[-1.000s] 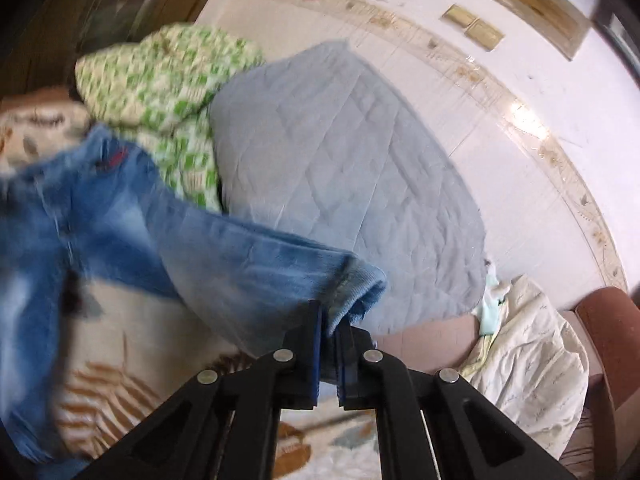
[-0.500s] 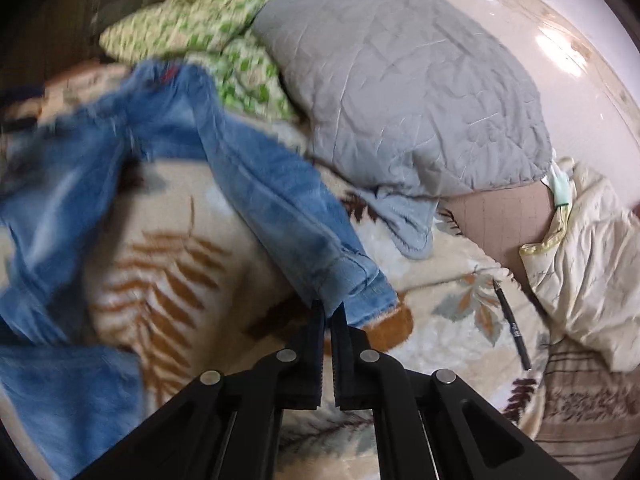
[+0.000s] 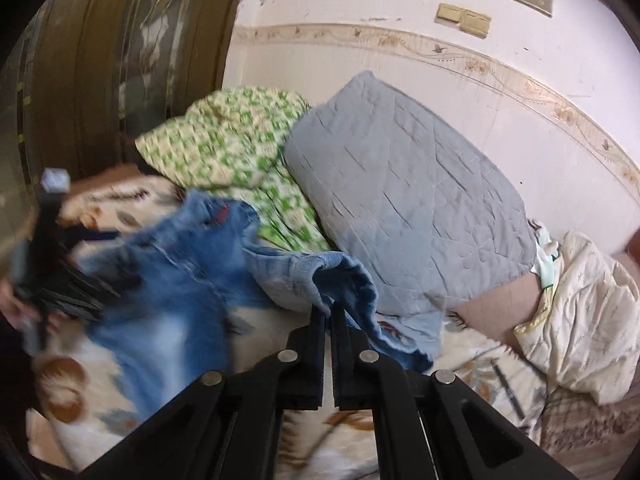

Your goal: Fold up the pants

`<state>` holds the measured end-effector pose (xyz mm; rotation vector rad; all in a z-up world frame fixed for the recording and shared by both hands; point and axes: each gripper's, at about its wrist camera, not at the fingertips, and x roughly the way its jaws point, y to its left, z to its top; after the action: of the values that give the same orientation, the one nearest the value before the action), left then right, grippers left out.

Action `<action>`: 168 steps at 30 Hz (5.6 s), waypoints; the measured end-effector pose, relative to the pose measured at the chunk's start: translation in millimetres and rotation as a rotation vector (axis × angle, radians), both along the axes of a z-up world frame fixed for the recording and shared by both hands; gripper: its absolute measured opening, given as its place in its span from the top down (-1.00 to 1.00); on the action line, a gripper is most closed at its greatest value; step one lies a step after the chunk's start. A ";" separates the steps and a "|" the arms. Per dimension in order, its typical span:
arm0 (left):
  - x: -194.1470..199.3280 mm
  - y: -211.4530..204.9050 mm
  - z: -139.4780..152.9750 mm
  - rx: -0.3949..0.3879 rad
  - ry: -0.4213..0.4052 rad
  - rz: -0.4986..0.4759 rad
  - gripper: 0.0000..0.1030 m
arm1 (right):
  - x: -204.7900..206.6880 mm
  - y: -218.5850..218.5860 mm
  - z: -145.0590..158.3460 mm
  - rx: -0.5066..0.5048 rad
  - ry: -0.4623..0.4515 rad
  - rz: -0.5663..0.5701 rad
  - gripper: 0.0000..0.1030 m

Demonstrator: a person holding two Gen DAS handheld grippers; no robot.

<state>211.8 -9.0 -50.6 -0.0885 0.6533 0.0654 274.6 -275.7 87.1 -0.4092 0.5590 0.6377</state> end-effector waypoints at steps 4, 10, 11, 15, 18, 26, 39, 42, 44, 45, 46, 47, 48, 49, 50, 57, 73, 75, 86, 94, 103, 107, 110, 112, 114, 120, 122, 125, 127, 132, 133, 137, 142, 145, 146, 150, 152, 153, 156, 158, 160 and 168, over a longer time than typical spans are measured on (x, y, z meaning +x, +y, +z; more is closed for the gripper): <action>-2.4 5.9 3.9 -0.015 -0.010 0.010 -1.00 | -11.2 -4.3 23.8 0.131 0.153 -0.041 0.96; -0.1 9.1 3.1 -0.019 -0.006 0.021 -1.00 | 79.6 -61.4 -26.9 0.264 0.409 -0.293 0.96; 0.6 9.0 2.8 -0.018 -0.005 0.020 -1.00 | 97.6 -69.9 -38.3 0.258 0.428 -0.344 0.96; 2.6 6.4 1.4 -0.015 -0.006 0.017 -1.00 | 189.8 -98.6 -100.7 0.223 0.485 -0.565 0.95; 2.4 1.9 -0.6 0.007 -0.006 0.006 -1.00 | 231.2 -97.8 -126.9 0.184 0.444 -0.682 0.90; 5.9 -12.2 -1.5 0.031 -0.004 -0.033 -1.00 | 208.3 -99.7 -135.9 0.197 0.442 -0.719 -0.73; 92.3 -24.6 -3.9 0.085 0.143 -0.230 -1.00 | 145.4 -115.1 -168.4 0.603 0.787 -0.702 -1.00; 136.5 -42.8 -22.0 0.102 0.290 -0.384 -1.00 | 142.3 -107.6 -181.2 0.712 0.859 -0.714 -1.00; 154.1 -55.8 -31.5 0.141 0.321 -0.422 -1.00 | 141.4 -104.0 -187.5 0.776 0.884 -0.721 -0.99; 161.0 -63.9 -36.5 0.182 0.331 -0.436 -1.00 | 142.0 -103.9 -191.0 0.815 0.898 -0.721 -0.99; 166.0 -72.7 -40.5 0.220 0.330 -0.463 -1.00 | 142.6 -104.1 -194.5 0.844 0.911 -0.727 -0.99; 170.2 -81.4 -45.2 0.253 0.312 -0.498 -1.00 | 143.3 -105.2 -196.9 0.873 0.918 -0.733 -0.99; 174.2 -90.0 -51.3 0.291 0.320 -0.535 -1.00 | 144.2 -106.2 -198.0 0.892 0.918 -0.741 -0.98; 176.2 -93.6 -55.1 0.311 0.328 -0.555 -1.00 | 144.9 -107.0 -199.2 0.915 0.920 -0.745 -0.98; 178.9 -99.3 -60.7 0.338 0.339 -0.577 -1.00 | 145.7 -108.3 -201.5 0.931 0.920 -0.748 -0.98; 204.0 -98.8 -99.0 0.356 0.453 -0.559 -0.29 | 145.9 -104.8 -203.2 0.958 0.917 -0.730 -0.75; 191.9 -66.3 -82.0 0.230 0.449 -0.640 0.95 | 162.2 -107.1 -226.7 0.981 0.777 -0.856 0.82; 183.8 -62.3 -76.3 0.243 0.440 -0.671 0.95 | 161.2 -109.8 -218.4 0.975 0.749 -0.839 0.85; 130.6 -45.5 -39.2 0.256 0.434 -0.860 0.95 | 129.6 -150.2 -137.2 0.854 0.573 -0.817 0.93; 111.4 -51.1 -41.7 0.271 0.485 -0.929 0.96 | 101.6 -179.7 -189.5 0.878 0.760 -0.834 0.94; 120.1 -54.1 -63.7 0.284 0.513 -0.864 0.85 | 108.9 -161.7 -204.5 0.840 0.853 -0.842 0.69; 113.8 -32.1 -14.1 0.021 0.325 -0.806 -1.00 | 89.6 -169.1 -188.4 0.906 0.755 -0.845 -1.00; 95.5 -13.8 18.5 -0.160 0.218 -0.757 -1.00 | 72.4 -169.9 -169.0 0.944 0.719 -0.753 -1.00; 76.7 -12.1 29.1 -0.132 0.172 -0.723 -1.00 | 51.9 -168.7 -151.9 0.922 0.673 -0.701 -1.00; 49.9 -15.2 32.5 -0.064 0.148 -0.669 -1.00 | 22.5 -166.7 -133.6 0.859 0.605 -0.658 -1.00; -18.7 -38.2 8.9 0.034 0.165 -0.503 -1.00 | -64.7 -152.8 -114.6 0.563 0.479 -0.644 -1.00; -35.5 -41.5 0.2 0.003 0.178 -0.457 -1.00 | -86.4 -148.6 -122.1 0.495 0.488 -0.652 -1.00; -56.1 -45.5 -17.8 -0.080 0.209 -0.390 -1.00 | -110.6 -147.1 -135.3 0.453 0.483 -0.656 -1.00; -66.1 -44.4 -28.9 -0.144 0.244 -0.321 -1.00 | -121.5 -148.6 -144.6 0.454 0.490 -0.649 -0.96; -79.7 -32.6 -65.9 -0.301 0.352 -0.164 -1.00 | -126.9 -140.6 -164.2 0.417 0.533 -0.628 -0.50; -80.5 -31.4 -67.9 -0.298 0.349 -0.137 -1.00 | -125.5 -140.2 -168.0 0.437 0.547 -0.620 -0.46; -77.1 -19.6 -73.6 -0.358 0.364 -0.019 -1.00 | -120.1 -137.3 -177.4 0.475 0.573 -0.633 -0.09; -77.1 -1.1 -95.0 -0.623 0.433 0.071 -0.99 | -117.9 -143.8 -188.2 0.556 0.626 -0.657 -0.09; -74.9 5.4 -102.5 -0.713 0.447 0.103 -0.99 | -109.7 -144.8 -196.3 0.558 0.646 -0.672 -0.01; -74.3 7.6 -104.1 -0.736 0.440 0.111 -0.99 | -106.6 -143.3 -198.5 0.565 0.658 -0.661 0.12; -66.1 11.0 -107.7 -0.728 0.448 0.153 -0.98 | -96.8 -133.7 -206.7 0.519 0.652 -0.654 0.31; -61.6 13.4 -106.3 -0.728 0.438 0.173 -0.90 | -92.8 -130.7 -211.3 0.523 0.655 -0.652 0.46; -57.6 13.0 -106.1 -0.728 0.439 0.183 -0.84 | -91.3 -129.6 -212.4 0.521 0.651 -0.653 0.67; -54.0 5.6 -107.3 -0.703 0.462 0.213 -0.55 | -89.2 -128.7 -214.0 0.526 0.638 -0.655 0.76; -51.0 1.6 -107.2 -0.691 0.474 0.204 0.10 | -89.1 -129.4 -213.9 0.534 0.630 -0.654 0.80; -49.6 -0.1 -109.2 -0.637 0.518 0.225 0.49 | -92.6 -134.2 -211.2 0.562 0.624 -0.655 0.83; -79.8 21.4 -100.8 -0.658 0.500 0.123 0.82 | -139.7 -168.5 -177.2 0.723 0.549 -0.677 0.85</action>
<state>132.0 12.4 -151.4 -0.7663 1.1503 -0.0129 134.8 -444.3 -90.1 0.6428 0.8790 0.2462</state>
